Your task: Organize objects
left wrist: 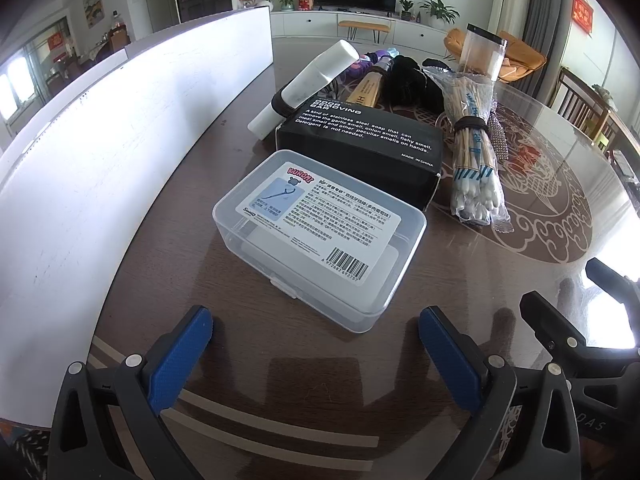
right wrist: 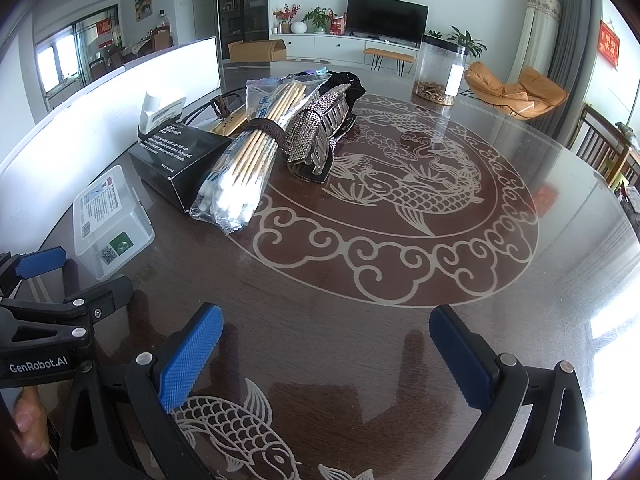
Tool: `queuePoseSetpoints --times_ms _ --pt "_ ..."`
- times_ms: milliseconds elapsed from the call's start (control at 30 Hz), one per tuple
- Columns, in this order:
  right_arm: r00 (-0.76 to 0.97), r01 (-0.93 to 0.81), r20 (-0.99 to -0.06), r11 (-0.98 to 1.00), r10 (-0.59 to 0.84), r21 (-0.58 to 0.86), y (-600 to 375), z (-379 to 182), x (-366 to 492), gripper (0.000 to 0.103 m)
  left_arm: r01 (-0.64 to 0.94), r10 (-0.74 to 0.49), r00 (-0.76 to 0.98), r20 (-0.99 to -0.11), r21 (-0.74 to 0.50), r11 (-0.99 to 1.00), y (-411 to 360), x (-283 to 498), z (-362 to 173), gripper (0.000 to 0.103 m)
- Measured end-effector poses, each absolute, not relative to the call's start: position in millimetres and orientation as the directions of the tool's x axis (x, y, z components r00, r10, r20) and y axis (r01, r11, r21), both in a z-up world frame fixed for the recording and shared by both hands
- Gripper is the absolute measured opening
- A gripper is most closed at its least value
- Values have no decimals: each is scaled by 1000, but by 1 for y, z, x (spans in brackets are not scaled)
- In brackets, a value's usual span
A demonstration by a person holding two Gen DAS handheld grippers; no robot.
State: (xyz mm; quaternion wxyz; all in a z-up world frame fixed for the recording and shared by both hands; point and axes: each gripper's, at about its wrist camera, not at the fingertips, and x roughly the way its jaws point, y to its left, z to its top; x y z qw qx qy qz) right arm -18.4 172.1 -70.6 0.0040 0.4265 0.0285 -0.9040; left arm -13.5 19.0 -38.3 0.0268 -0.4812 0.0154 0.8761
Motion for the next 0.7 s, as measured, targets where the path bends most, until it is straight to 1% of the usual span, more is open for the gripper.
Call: queuePoseSetpoints --times_ms 700 --pt "-633 32 -774 -998 22 -54 172 -72 -18 103 -62 33 -536 -844 1 -998 19 -13 -39 103"
